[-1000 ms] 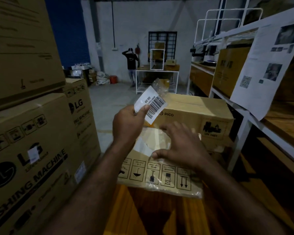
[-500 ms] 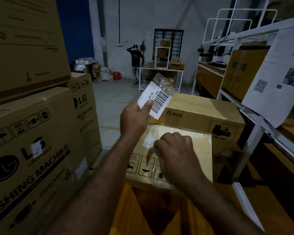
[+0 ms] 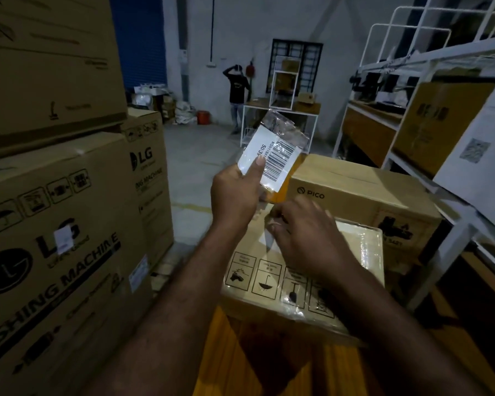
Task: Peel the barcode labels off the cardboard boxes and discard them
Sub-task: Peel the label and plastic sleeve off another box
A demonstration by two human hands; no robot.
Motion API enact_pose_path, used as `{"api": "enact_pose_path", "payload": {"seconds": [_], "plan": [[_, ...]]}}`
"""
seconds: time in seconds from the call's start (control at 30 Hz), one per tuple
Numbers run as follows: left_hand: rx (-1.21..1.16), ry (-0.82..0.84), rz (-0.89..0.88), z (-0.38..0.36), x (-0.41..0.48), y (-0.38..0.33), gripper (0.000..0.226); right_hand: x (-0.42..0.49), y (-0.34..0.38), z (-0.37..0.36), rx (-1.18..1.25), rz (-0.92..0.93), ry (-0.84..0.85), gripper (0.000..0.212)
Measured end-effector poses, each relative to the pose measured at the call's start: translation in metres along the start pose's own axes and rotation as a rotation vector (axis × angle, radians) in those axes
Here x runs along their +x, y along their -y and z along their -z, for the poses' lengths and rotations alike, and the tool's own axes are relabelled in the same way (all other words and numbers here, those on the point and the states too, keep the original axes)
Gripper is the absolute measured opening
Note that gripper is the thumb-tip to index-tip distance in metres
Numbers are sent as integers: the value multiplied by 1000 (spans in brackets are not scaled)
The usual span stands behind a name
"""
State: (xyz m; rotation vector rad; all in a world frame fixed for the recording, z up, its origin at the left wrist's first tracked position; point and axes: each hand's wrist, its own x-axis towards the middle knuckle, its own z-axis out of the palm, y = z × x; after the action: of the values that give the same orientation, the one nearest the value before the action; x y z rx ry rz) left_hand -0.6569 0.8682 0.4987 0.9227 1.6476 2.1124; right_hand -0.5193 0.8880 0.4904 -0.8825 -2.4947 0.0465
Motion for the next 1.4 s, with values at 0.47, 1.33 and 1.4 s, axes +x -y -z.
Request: {"api": "enact_pose_path", "payload": {"seconds": [0.47,1.33,1.4], "plan": [[6,35,-18,-3,10,6,33,22,-2,9,57,1,91,13],[45,39,-90,3,-8,-2,23,1,9,3,7,-64,16,6],[38,33,-96,5,-10,-2,22,1,12,5,-5,-70,26,7]]}}
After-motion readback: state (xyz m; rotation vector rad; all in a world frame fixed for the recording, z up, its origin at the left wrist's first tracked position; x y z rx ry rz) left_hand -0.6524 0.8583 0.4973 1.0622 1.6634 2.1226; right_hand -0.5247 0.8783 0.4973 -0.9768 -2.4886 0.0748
